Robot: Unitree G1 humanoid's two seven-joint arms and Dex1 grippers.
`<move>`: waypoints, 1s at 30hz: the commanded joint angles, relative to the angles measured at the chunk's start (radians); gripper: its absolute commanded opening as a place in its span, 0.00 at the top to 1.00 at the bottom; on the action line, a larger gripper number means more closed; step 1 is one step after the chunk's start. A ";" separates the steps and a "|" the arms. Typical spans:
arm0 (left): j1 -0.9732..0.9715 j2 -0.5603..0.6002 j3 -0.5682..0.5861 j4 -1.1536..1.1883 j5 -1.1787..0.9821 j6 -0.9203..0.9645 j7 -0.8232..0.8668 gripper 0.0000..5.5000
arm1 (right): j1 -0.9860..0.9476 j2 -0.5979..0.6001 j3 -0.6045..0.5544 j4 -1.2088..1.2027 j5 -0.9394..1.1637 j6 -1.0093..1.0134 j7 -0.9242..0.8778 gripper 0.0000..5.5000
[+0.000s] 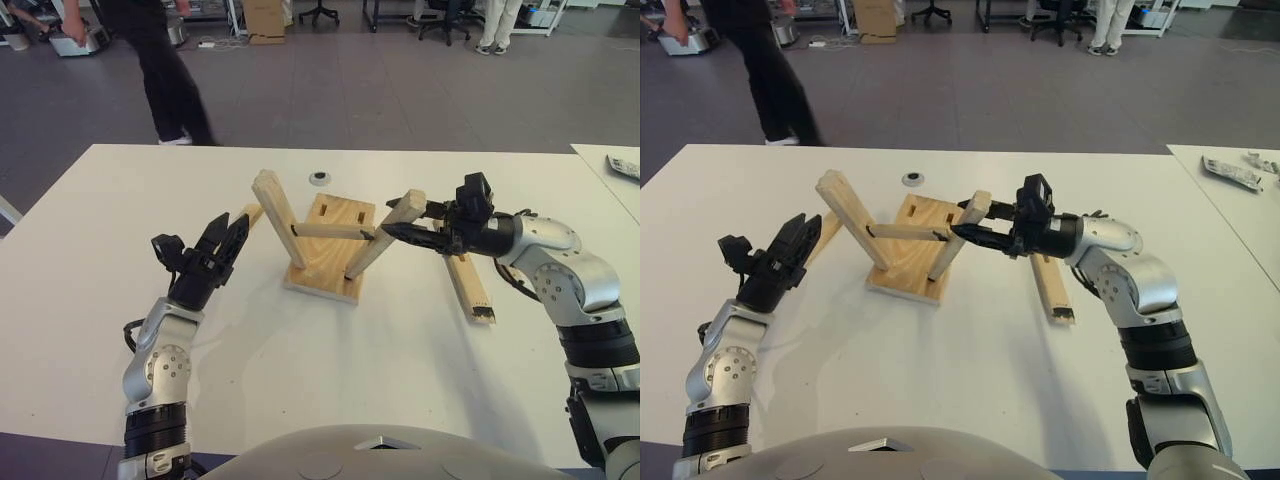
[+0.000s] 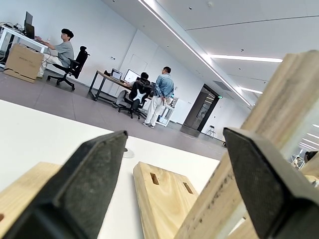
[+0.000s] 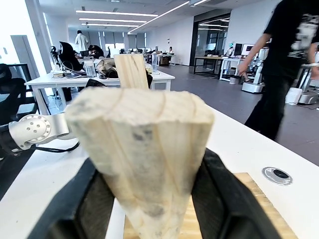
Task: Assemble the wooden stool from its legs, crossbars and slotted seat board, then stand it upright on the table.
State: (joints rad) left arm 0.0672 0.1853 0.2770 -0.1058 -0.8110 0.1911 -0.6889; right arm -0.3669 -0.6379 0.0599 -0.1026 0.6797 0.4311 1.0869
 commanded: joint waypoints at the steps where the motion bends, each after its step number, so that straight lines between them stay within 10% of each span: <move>1: -0.003 -0.011 -0.006 0.001 0.021 -0.010 0.008 0.36 | -0.082 -0.090 0.080 0.052 -0.122 0.025 0.090 0.62; 30: 0.001 -0.071 -0.031 -0.005 0.046 -0.035 0.010 0.36 | -0.277 0.011 0.323 0.469 -0.311 -0.064 0.276 0.62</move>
State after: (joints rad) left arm 0.0683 0.1185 0.2551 -0.1058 -0.7775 0.1637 -0.6860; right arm -0.7285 -0.6513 0.2837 0.3033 0.4999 0.3119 1.3816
